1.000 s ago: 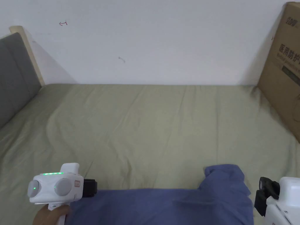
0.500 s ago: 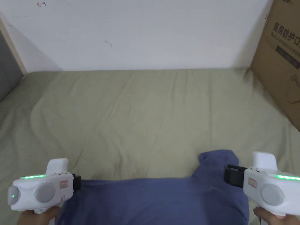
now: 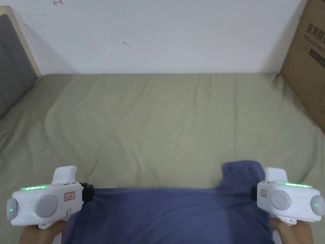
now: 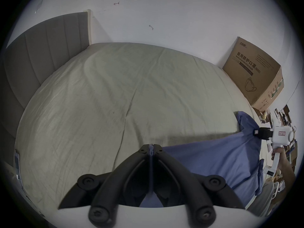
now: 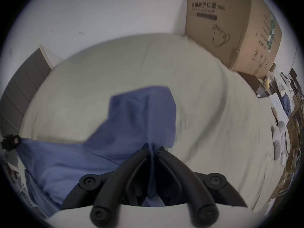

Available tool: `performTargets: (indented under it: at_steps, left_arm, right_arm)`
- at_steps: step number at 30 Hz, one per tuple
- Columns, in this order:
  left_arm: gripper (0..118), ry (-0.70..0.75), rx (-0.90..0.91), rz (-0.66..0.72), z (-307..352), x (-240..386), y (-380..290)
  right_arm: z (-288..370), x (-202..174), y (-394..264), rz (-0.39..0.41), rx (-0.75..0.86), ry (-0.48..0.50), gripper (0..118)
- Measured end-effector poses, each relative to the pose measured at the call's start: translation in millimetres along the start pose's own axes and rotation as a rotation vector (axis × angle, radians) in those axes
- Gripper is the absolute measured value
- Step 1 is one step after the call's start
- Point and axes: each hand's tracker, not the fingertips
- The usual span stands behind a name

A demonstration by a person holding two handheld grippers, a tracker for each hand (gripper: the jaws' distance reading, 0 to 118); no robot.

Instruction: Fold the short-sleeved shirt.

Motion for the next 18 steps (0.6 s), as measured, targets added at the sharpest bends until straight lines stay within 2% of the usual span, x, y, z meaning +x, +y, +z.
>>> performTargets:
  at_steps: [9, 14, 18]
  left_arm:
    - [2, 0.034, 0.042, 0.026, 66, 3, -20]
    - [2, 0.053, 0.037, 0.047, 102, -14, -56]
    - [2, 0.043, 0.024, 0.091, 125, -21, -94]
  right_arm:
    - [134, 11, -19, 0.045, 0.17, 0.148, 0]
    - [195, 24, -61, 0.039, 0.2, 0.204, 0]
    - [218, 29, -103, 0.038, 0.186, 0.214, 0]
